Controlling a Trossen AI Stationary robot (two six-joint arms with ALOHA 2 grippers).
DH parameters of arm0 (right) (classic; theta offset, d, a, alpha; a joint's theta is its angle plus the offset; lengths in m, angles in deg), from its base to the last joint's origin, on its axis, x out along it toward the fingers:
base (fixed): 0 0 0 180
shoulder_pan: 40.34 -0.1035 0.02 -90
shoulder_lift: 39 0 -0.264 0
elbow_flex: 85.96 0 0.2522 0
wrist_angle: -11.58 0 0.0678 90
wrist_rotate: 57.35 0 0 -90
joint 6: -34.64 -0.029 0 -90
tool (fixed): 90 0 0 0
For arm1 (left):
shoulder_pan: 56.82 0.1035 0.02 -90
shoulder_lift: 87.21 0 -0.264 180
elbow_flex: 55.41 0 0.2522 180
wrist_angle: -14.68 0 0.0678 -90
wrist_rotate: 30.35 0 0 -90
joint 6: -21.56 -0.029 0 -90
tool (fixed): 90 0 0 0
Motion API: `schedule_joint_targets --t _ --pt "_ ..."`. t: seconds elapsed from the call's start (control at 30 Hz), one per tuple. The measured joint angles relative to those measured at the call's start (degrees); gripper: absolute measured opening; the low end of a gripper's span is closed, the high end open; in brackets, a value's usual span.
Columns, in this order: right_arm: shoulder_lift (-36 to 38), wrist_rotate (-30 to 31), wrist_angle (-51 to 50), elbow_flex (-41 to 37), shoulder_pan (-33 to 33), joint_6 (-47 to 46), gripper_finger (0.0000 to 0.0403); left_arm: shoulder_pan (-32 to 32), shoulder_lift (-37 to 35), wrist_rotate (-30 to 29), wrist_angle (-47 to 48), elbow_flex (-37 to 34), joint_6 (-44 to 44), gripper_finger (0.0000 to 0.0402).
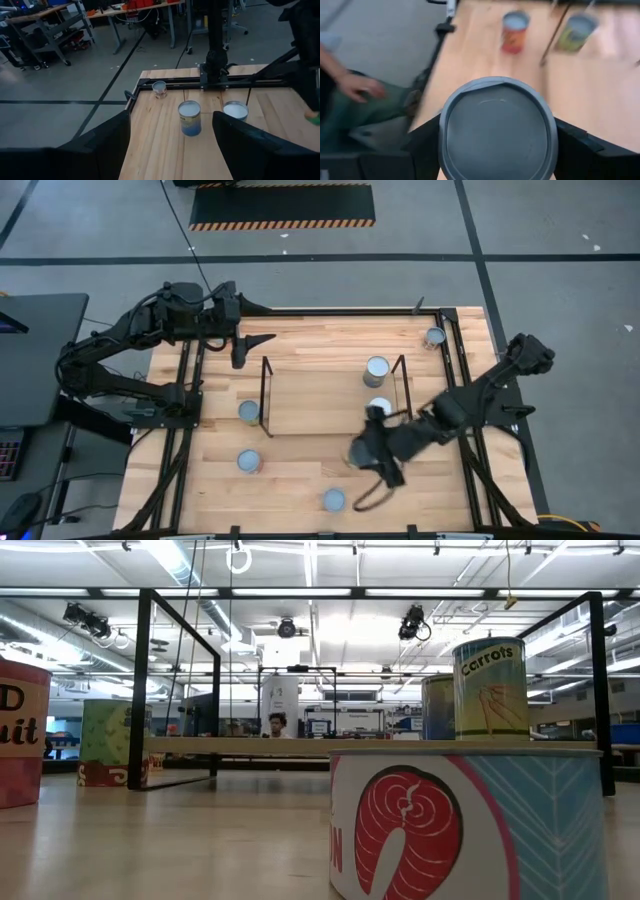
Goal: Pick and place cans onto a shelf
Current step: Put the canned sliced peaches on the shelf
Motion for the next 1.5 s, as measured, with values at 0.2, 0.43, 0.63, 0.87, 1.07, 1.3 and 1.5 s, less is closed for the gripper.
schedule_joint_targets --t 0.2,0.43,0.63,0.87,1.07,1.3,1.5 --pt "-6.4 0.4 0.4 7.1 9.4 13.4 0.0291 0.0 0.0 0.0 -0.2 0.0 0.0 0.0286" --pt "-14.9 -5.4 2.3 7.8 19.3 15.8 0.0291 0.0 0.0 0.0 -0.2 0.0 0.0 0.0286" --pt "-22.1 -7.8 2.1 7.8 24.0 15.7 0.0291 0.0 0.0 0.0 -0.1 0.0 0.0 0.0286" --pt "-26.0 -10.3 5.4 7.7 25.0 15.2 0.0291 0.0 0.0 0.0 -0.3 0.0 -0.2 0.0286" --pt "-25.8 -10.6 5.6 7.7 25.5 13.9 0.0291 0.0 0.0 0.0 -1.3 0.0 -2.6 0.0286" --pt "-27.7 -13.7 6.7 7.7 25.7 13.9 0.0332 -0.1 0.0 0.0 -1.2 0.0 -0.8 0.0286" --pt "-28.5 -13.8 7.4 7.8 25.7 14.1 0.0338 -0.2 0.0 0.1 -1.2 0.0 1.9 0.0286"
